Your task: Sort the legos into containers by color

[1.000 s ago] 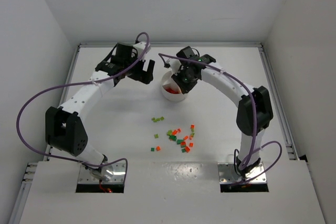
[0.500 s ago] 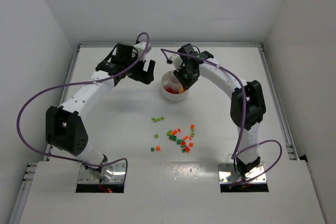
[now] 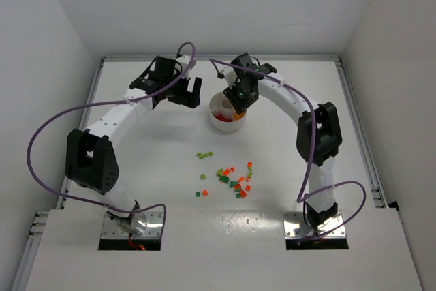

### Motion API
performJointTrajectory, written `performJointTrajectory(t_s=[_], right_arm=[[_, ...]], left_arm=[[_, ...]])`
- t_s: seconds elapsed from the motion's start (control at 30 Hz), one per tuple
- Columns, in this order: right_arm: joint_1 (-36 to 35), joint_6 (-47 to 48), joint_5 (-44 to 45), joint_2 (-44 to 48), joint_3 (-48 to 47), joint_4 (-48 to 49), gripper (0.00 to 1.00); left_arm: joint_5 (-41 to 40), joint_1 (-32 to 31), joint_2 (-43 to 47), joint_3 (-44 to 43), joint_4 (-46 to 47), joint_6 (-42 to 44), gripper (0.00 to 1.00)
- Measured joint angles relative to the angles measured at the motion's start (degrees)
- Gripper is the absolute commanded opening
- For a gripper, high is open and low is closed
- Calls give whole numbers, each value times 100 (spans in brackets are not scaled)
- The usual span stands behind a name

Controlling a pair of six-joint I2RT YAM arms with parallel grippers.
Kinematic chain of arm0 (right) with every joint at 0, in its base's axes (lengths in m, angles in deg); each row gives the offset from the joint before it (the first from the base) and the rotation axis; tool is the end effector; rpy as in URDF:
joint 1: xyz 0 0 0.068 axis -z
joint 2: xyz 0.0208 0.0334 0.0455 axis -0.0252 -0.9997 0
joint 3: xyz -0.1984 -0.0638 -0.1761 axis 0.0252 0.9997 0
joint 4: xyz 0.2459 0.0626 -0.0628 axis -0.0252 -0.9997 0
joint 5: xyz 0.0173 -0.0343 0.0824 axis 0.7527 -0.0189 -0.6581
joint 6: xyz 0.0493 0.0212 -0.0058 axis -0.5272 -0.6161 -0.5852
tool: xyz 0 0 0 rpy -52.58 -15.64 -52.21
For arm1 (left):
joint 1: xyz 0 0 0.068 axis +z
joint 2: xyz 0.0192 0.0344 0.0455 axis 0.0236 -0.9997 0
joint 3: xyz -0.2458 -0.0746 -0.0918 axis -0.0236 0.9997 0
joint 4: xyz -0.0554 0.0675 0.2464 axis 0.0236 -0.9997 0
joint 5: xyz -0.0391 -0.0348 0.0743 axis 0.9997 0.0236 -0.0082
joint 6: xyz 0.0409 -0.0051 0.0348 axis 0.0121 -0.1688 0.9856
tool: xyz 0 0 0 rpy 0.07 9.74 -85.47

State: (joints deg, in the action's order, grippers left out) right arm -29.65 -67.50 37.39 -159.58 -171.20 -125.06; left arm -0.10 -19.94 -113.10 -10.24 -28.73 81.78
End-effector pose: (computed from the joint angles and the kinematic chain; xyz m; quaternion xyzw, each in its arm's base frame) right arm 0.3889 0.2098 0.2358 -0.2912 0.9310 0.0554 0.2132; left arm 0.3449 -0.1222 0.3017 0.1415 0.9001 -0.1578 0.3806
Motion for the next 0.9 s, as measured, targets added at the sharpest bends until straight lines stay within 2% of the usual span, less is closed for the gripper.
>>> performJointTrajectory(t_s=[0.47, 0.6, 0.67, 0.73, 0.9], right_arm=[[-15, -63, 136, -15, -619, 55, 43], [-74, -66, 131, 4, -632, 87, 58], [-109, -57, 142, 4, -629, 101, 63], [-125, -68, 151, 17, -614, 127, 72], [-177, -92, 157, 299, -140, 195, 76]], left_arm=[[-4, 0, -94, -103, 37, -37, 100], [-59, 7, -101, -103, 42, -131, 100], [-83, 39, -101, -103, 42, -179, 100], [-83, 114, -103, -103, 46, -243, 100], [-42, 382, -157, -103, 48, -361, 100]])
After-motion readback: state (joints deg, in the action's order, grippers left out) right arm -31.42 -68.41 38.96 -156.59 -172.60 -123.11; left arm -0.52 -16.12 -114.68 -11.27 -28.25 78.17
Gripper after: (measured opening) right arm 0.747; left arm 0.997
